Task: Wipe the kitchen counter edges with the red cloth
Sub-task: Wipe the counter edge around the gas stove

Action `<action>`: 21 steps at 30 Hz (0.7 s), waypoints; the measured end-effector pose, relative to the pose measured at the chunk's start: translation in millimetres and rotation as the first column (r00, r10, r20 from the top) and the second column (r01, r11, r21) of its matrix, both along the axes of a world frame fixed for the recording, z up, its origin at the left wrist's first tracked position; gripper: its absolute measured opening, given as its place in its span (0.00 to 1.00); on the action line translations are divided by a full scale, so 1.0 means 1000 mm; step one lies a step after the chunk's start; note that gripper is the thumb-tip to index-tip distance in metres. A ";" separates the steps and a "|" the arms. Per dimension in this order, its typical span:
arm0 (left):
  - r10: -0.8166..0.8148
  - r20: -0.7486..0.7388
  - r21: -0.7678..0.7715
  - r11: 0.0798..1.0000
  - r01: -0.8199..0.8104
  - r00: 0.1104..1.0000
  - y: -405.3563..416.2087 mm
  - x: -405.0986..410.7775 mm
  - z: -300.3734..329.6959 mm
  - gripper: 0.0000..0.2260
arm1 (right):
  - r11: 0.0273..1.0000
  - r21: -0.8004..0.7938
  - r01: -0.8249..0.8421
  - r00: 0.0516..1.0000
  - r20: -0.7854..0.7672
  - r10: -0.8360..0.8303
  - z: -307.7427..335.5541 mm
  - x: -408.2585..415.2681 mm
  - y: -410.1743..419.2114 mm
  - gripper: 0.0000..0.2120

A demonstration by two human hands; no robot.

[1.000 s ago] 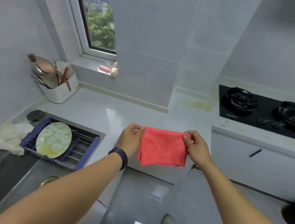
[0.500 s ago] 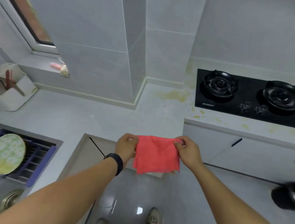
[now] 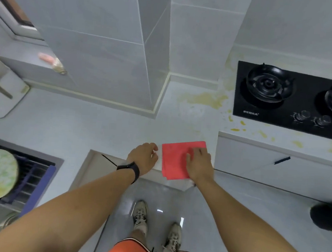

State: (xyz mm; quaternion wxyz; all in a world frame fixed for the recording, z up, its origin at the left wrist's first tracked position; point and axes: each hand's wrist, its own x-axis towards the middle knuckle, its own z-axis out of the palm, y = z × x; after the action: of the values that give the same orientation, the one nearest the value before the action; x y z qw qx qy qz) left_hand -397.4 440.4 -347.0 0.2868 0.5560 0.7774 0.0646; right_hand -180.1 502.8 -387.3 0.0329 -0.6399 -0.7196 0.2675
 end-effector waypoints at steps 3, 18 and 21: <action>-0.081 -0.060 0.013 0.997 0.082 0.995 0.003 -0.018 -0.028 0.14 | 0.992 0.079 0.103 0.994 0.022 -0.105 -0.027 -0.023 0.018 0.28; -0.065 -0.147 0.351 0.929 0.113 0.987 0.106 -0.044 -0.112 0.10 | 0.970 0.244 -0.001 0.955 0.289 -0.071 -0.089 -0.070 0.050 0.40; -0.040 -0.145 0.336 0.938 0.087 0.989 0.105 -0.046 -0.124 0.11 | 0.962 0.269 -0.040 0.951 0.305 -0.045 -0.090 -0.069 0.071 0.39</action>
State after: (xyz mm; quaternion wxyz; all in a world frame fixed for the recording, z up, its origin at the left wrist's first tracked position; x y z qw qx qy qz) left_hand -443.5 545.5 -471.0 0.1343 0.6252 0.7538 0.1512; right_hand -249.2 574.3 -477.4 0.0083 -0.6640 -0.7450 0.0630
